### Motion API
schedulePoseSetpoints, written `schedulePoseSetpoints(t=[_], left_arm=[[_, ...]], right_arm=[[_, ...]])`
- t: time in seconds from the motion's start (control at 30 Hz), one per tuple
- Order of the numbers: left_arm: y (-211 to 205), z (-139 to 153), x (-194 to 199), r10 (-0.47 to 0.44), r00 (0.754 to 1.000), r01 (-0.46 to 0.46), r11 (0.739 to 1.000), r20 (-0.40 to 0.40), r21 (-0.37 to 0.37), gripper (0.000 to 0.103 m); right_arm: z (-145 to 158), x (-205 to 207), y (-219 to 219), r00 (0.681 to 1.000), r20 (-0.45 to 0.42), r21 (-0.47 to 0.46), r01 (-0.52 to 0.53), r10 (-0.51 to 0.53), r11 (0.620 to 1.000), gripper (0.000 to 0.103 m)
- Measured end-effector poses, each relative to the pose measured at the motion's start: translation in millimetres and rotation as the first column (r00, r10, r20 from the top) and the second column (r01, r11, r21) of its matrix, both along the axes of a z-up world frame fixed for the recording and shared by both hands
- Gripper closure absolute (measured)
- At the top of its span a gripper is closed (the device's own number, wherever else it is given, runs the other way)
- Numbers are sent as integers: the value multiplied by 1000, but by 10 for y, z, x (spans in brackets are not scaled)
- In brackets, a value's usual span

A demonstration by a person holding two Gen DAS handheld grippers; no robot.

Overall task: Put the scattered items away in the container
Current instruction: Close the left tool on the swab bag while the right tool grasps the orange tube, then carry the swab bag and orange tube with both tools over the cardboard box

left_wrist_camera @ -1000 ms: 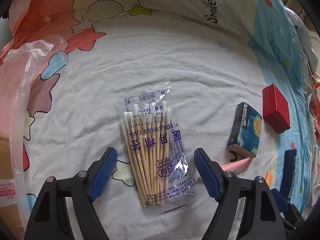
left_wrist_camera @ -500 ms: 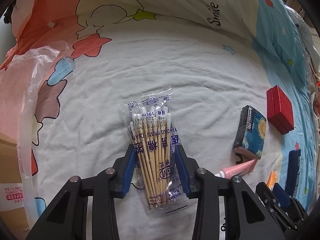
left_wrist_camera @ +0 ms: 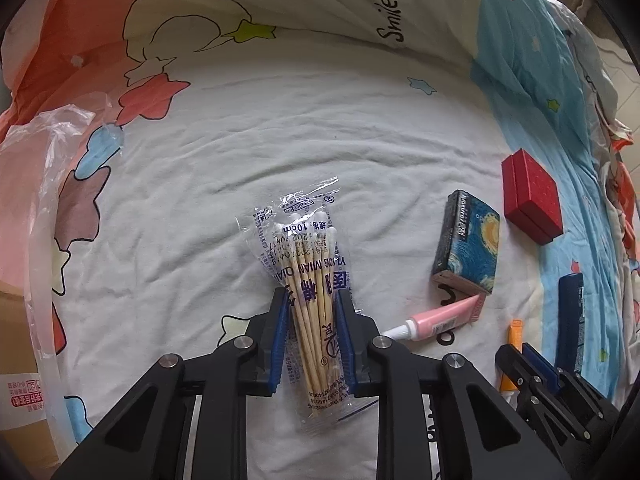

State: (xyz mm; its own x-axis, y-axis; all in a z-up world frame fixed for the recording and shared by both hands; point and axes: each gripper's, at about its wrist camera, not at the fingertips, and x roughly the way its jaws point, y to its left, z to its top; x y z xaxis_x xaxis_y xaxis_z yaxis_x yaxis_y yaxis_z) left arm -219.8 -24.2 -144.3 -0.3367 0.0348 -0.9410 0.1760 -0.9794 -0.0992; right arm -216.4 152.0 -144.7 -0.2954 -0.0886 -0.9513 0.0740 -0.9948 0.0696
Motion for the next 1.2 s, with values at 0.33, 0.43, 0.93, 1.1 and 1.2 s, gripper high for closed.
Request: schedulePoseSetpoints(t=[0.33,0.43,0.93,1.1,1.2], left_arm=[[73,111,84,-73,997,74,997,-22,17,83],[56,125,103,-75,997,75,997,-23,17,83],[137,286,308,-120,992,120,993,-28,-7,83],[215,386,457,-152,988,151,988,-27,-21,83],[251,487,546,-167,985,166,986,-37,-25,83]], right_arm=[[77,36,89,1000,-19,-27,-4,3,1000,85],[91,37,102,1000,-23,-33,-5,5,999,85],[348,146,73,998,-60,-70,-36,32,997,85],[476,264,102,997,-71,-71,-39,34,997,85],[553,345,121,996,-81,-68,-38,32,997,85]])
